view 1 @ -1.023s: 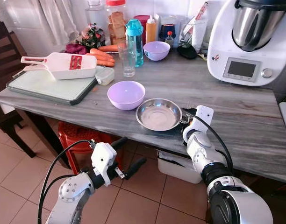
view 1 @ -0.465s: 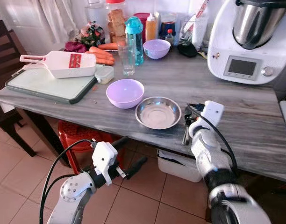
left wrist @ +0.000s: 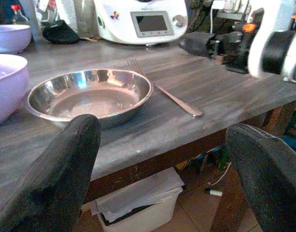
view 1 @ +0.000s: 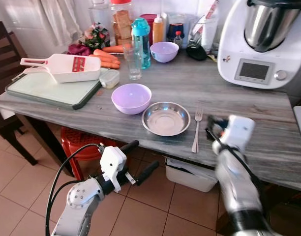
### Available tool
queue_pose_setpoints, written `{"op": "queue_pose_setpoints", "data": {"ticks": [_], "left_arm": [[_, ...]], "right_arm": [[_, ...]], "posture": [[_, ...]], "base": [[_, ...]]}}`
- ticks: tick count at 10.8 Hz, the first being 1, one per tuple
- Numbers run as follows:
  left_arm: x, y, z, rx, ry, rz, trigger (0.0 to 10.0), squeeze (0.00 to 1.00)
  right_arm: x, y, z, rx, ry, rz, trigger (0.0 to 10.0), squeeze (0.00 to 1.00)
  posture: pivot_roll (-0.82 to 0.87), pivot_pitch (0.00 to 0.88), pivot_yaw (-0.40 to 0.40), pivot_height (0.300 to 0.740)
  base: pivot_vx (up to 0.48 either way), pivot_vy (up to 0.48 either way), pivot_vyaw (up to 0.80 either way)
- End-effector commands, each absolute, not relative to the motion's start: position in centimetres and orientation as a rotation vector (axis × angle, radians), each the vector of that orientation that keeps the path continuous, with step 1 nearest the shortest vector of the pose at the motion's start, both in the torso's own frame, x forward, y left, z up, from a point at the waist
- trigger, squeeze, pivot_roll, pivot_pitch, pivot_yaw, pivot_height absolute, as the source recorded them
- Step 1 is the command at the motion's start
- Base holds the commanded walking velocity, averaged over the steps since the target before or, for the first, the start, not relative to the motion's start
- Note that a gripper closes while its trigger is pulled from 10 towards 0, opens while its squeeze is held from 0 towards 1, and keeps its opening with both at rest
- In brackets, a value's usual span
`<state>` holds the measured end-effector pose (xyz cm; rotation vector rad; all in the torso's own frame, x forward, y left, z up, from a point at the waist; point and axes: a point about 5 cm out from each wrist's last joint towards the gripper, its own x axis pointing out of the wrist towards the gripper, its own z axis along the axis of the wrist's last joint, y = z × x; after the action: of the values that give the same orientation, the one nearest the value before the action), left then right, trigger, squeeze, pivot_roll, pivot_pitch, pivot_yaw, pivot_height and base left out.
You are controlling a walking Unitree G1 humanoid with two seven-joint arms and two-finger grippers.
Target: Setting the table
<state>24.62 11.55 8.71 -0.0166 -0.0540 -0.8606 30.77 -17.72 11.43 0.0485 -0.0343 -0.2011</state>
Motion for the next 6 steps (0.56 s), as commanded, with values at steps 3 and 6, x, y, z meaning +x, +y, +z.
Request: {"op": "queue_pose_setpoints", "data": {"ticks": [3,6], "left_arm": [[24.9,11.9,8.7,-0.024,-0.058,-0.854,10.0,0.0],[27.2,14.0,7.7,0.05,-0.01,-0.459,10.0,0.0]], "right_arm": [[27.4,-18.6,11.5,-0.013,-0.039,-0.207,10.0,1.0],[25.2,-19.3,11.0,-0.028,-0.029,-0.235,10.0,1.0]], "posture": [[-0.01,0.0,0.031,0.74],[-0.03,0.0,0.053,0.74]], "base": [[0.0,0.0,0.0],[0.0,0.0,0.0]]}}
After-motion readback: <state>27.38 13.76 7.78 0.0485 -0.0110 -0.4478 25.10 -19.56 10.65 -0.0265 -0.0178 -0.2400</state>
